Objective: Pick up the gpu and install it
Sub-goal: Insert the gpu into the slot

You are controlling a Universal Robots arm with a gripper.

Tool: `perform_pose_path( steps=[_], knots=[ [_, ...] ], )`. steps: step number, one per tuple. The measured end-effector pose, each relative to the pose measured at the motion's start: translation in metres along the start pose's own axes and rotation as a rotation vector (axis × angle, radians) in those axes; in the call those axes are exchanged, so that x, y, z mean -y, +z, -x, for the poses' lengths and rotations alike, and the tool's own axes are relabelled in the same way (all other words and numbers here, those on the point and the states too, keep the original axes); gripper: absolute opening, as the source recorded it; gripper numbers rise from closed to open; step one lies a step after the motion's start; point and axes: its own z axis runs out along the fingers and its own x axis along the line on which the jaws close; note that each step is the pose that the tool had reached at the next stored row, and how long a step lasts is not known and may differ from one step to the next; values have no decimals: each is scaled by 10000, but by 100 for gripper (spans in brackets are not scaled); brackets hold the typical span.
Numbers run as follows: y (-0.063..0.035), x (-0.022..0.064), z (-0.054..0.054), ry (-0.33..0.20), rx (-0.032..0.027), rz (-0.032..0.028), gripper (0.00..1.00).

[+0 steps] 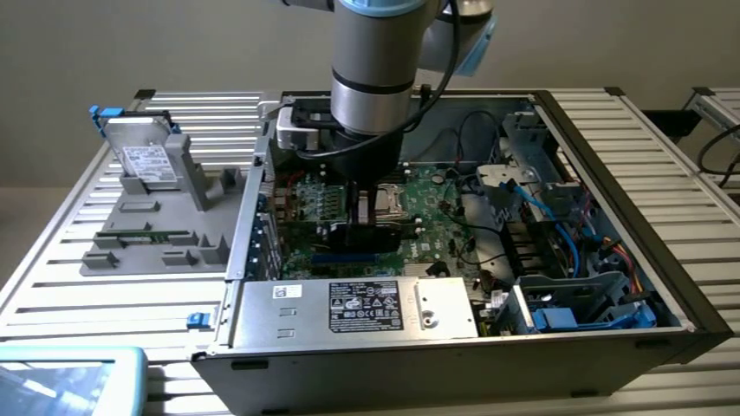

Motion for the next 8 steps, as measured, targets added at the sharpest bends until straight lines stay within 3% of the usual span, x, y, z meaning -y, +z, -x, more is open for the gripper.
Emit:
perform_pose_path(
  steps=[8],
  knots=[
    [14,-6,-2,1,1,8,28]
  ],
)
